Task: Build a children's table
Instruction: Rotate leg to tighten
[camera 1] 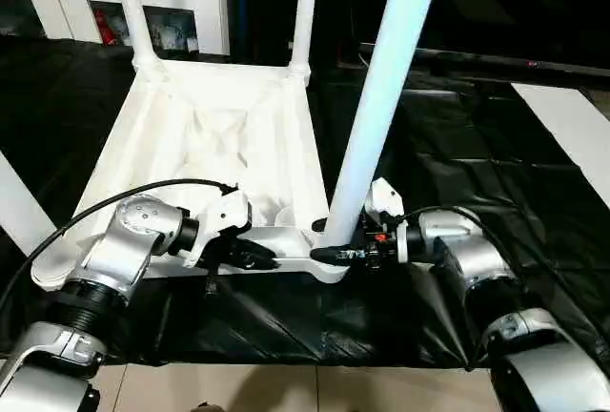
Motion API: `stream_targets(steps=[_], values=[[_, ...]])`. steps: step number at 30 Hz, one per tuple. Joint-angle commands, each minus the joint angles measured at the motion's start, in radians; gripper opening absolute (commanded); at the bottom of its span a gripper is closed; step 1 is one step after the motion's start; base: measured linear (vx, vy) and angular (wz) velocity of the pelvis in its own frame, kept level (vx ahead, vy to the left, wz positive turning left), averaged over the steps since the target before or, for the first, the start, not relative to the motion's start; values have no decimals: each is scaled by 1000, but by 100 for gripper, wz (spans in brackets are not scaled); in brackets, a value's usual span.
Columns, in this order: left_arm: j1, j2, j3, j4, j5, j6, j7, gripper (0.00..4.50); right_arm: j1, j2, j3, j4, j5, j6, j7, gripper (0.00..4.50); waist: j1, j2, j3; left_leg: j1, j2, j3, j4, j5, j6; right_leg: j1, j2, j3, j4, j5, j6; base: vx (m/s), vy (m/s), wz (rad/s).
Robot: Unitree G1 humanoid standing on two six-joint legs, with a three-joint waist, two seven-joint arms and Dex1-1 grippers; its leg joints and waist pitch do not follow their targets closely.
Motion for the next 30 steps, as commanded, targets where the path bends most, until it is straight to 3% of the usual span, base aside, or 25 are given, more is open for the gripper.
stream_targets(steps=[1,4,5,7,12,16,21,22,26,30], values=[[-14,-31,-15,6,9,21,47,0,36,20,-18,-2,39,61,-43,211,-3,17,-56,3,-5,18,-58,-168,29,56,-60,47,-68,-101,-225,0,0,0],[-21,-68,-9,8,37,46,146,0,81,58,-40,-28,40,60,-165,206,-4,15,-48,6,-7,15,-64,-223,14,54,-64,47,-83,-215,-198,0,0,0],[-22,-78,-9,6,41,53,164,0,87,66,-43,-27,35,57,-195,206,-6,13,-45,12,-8,12,-65,-272,8,49,-66,47,-95,-324,-171,0,0,0],[-24,-110,-4,-3,49,79,222,0,103,96,-56,-22,22,44,-293,205,-8,13,-41,14,-9,9,-69,-296,-2,45,-66,46,-103,-402,-142,0,0,0],[-36,-205,-8,-19,77,131,365,0,117,191,-73,-8,-9,33,-496,201,-18,11,-41,16,-12,4,-70,-328,-11,39,-67,41,-118,-507,-93,0,0,0],[-33,-288,-37,-45,98,175,444,0,63,299,-94,48,-23,29,-715,200,-37,12,-41,13,-16,-2,-69,-349,-11,34,-66,36,-123,-547,-76,0,0,0],[-27,-309,-49,-52,109,181,460,0,19,350,-91,51,-23,-4,-749,200,-44,12,-43,10,-16,-1,-70,-358,3,33,-64,37,-123,-503,-78,0,0,0],[-26,-307,-49,-53,109,181,457,0,20,351,-94,46,-17,-4,-740,256,-45,12,-42,9,-16,-1,-71,-357,5,33,-63,38,-122,-495,-81,0,0,0],[-15,-270,-34,-61,105,163,431,0,39,279,-123,-4,23,18,-637,291,-46,10,-43,6,-14,1,-71,-346,18,37,-61,41,-118,-449,-97,0,0,0],[2,-231,-22,-70,100,155,407,0,56,174,-148,-56,73,52,-495,320,-43,12,-49,-1,-11,8,-68,-272,38,47,-60,46,-103,-309,-147,0,0,0]])
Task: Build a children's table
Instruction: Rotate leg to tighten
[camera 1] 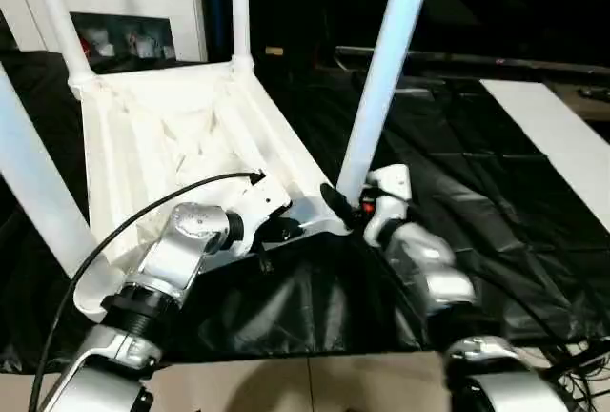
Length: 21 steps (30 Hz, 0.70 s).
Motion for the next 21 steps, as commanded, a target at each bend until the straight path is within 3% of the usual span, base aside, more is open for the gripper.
stream_targets(steps=[1,7,10,16,20,21], values=[[5,-11,-31,-10,-20,-29,-11,0,0,-15,47,-46,23,26,139,336,6,11,-51,-12,-8,12,-62,-242,43,44,-60,46,-91,-266,-166,0,0,0],[7,37,-25,6,-37,-73,-91,0,13,-160,68,-73,37,71,351,385,19,13,-58,-13,-9,18,-54,-140,67,55,-56,46,-72,-95,-219,0,0,0],[9,44,-21,6,-49,-75,-122,0,10,-183,80,-68,29,74,388,409,19,14,-58,-14,-9,19,-53,-121,78,56,-55,45,-66,-43,-239,0,0,0],[10,100,-42,8,-64,-114,-212,0,-34,-246,127,-18,-37,12,461,427,18,15,-53,-11,-9,19,-56,-183,55,54,-58,45,-78,-155,-228,0,0,0],[13,122,-43,14,-71,-136,-245,0,-57,-256,126,-7,-27,11,488,427,18,13,-55,-10,-7,18,-55,-170,55,54,-58,45,-72,-133,-229,0,0,0],[14,124,-43,13,-72,-137,-249,0,-59,-257,127,-5,-27,9,490,401,19,14,-55,-10,-7,18,-55,-169,55,53,-58,45,-72,-131,-231,0,0,0]])
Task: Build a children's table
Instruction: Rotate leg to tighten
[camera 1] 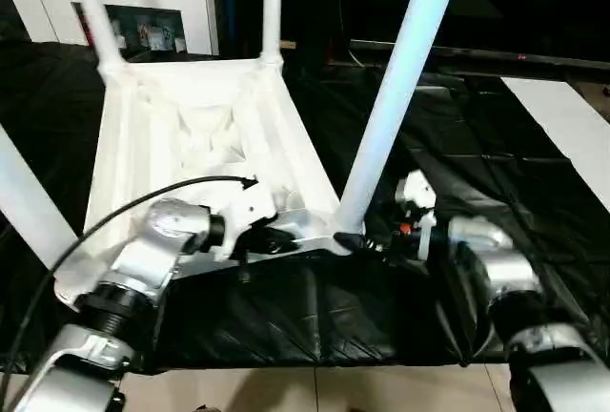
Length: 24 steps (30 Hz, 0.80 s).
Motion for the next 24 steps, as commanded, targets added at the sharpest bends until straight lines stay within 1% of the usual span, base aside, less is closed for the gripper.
stream_targets(steps=[1,2,3,5,7,8,10,12,14,17,18,20,22,24], values=[[12,4,-26,-2,1,-17,-45,0,-20,-15,5,9,-1,-22,15,394,0,8,-57,-5,-8,17,-51,-167,56,58,-59,45,-72,-127,-229,0,0,0],[13,9,-26,-2,0,-22,-53,0,-25,-16,4,15,0,-27,17,394,2,10,-58,-4,-7,17,-51,-157,56,58,-59,46,-70,-112,-233,0,0,0],[15,14,-27,-2,-2,-27,-61,0,-31,-18,3,21,2,-29,19,394,3,9,-59,-5,-8,17,-50,-145,58,59,-58,45,-67,-91,-238,0,0,0],[15,24,-28,-1,-7,-35,-74,0,-45,-20,2,36,7,-39,29,369,3,9,-59,-5,-8,18,-49,-141,62,60,-58,45,-65,-72,-247,0,0,0],[14,28,-29,-1,-10,-37,-79,0,-49,-20,1,41,7,-41,35,349,3,9,-59,-4,-8,18,-49,-143,63,60,-58,45,-64,-69,-248,0,0,0],[11,33,-33,4,-10,-42,-82,0,-55,-20,6,50,0,-47,45,346,4,7,-59,-5,-7,18,-49,-140,63,60,-58,44,-64,-68,-248,0,0,0],[10,37,-34,7,-11,-45,-85,0,-59,-19,8,56,-4,-49,51,341,4,6,-59,-6,-7,18,-49,-140,63,61,-59,44,-64,-75,-246,0,0,0],[8,41,-34,10,-13,-46,-89,0,-63,-15,14,64,-7,-51,59,312,4,6,-59,-6,-8,18,-49,-139,61,61,-59,44,-63,-84,-246,0,0,0],[7,42,-34,11,-12,-47,-91,0,-64,-13,20,67,-11,-53,64,305,5,5,-59,-6,-8,18,-48,-140,61,61,-59,45,-63,-86,-244,0,0,0],[5,45,-35,14,-11,-48,-96,0,-69,-6,32,82,-20,-64,77,268,5,4,-59,-6,-7,18,-48,-138,61,61,-60,44,-63,-93,-241,0,0,0],[4,48,-38,15,-12,-49,-100,0,-73,-1,38,91,-23,-65,87,263,5,3,-60,-6,-8,18,-47,-134,61,61,-59,44,-63,-90,-242,0,0,0],[2,51,-43,15,-13,-48,-105,0,-76,3,43,99,-25,-67,92,246,5,5,-58,-6,-6,18,-48,-140,61,59,-59,44,-63,-95,-243,0,0,0],[0,52,-45,16,-13,-49,-107,0,-79,5,45,105,-26,-67,95,224,5,5,-59,-6,-6,18,-48,-143,60,59,-59,44,-63,-100,-243,0,0,0],[-4,57,-52,19,-11,-50,-115,0,-85,9,52,119,-27,-67,109,218,6,6,-57,-5,-6,18,-48,-149,56,59,-59,44,-63,-109,-241,0,0,0]])
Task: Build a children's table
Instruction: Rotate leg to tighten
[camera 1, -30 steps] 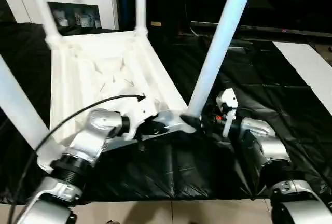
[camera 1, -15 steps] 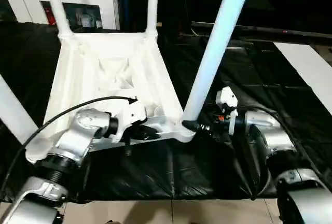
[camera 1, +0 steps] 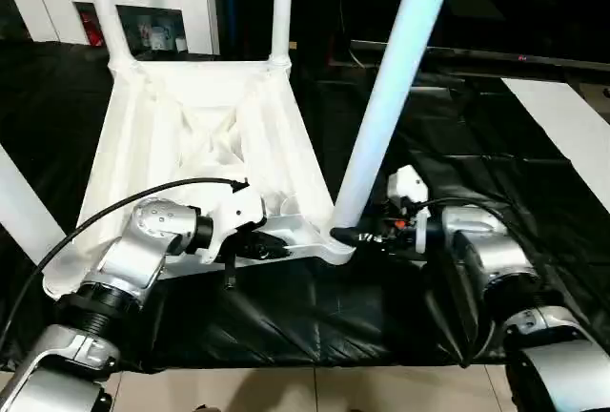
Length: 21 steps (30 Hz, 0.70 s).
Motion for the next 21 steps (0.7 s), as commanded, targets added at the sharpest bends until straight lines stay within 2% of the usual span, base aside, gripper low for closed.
stream_targets(steps=[1,10,14,16,17,18,19,20,21], values=[[-6,3,-44,7,12,-8,-44,0,-16,-6,7,14,-8,-5,10,209,3,9,-58,-5,-7,18,-50,-148,55,59,-59,44,-65,-108,-240,0,0,0],[-18,18,-48,17,16,-8,-63,0,-20,1,15,36,-7,7,38,193,4,11,-59,-5,-7,17,-50,-147,52,60,-58,44,-62,-90,-246,0,0,0],[-25,6,-42,29,26,13,-21,0,10,14,6,20,-2,31,3,193,4,10,-58,-5,-7,18,-50,-152,49,60,-58,44,-63,-97,-245,0,0,0],[-28,-16,-41,31,41,32,36,0,45,33,-5,-2,-5,29,-74,193,5,10,-56,-2,-7,18,-51,-164,42,57,-60,46,-67,-120,-236,0,0,0],[-29,-40,-39,27,48,51,80,0,72,56,-16,-13,-16,30,-167,193,4,10,-52,0,-7,17,-54,-192,35,54,-60,46,-74,-166,-226,0,0,0],[-30,-49,-38,25,50,59,96,0,81,66,-19,-16,-21,32,-205,193,3,8,-45,4,-9,15,-58,-234,22,50,-62,45,-84,-253,-203,0,0,0],[-30,-54,-37,24,51,62,102,0,84,70,-20,-17,-23,32,-219,193,0,8,-45,4,-9,14,-60,-252,16,51,-63,45,-87,-301,-188,0,0,0],[-31,-76,-33,21,54,76,138,0,101,90,-22,-24,-30,35,-278,193,-2,9,-45,8,-9,12,-61,-280,7,46,-64,44,-95,-375,-161,0,0,0],[-36,-119,-33,18,62,99,194,0,125,135,-31,-33,-36,44,-384,193,-5,11,-44,10,-9,10,-61,-299,3,40,-65,45,-100,-417,-147,0,0,0]])
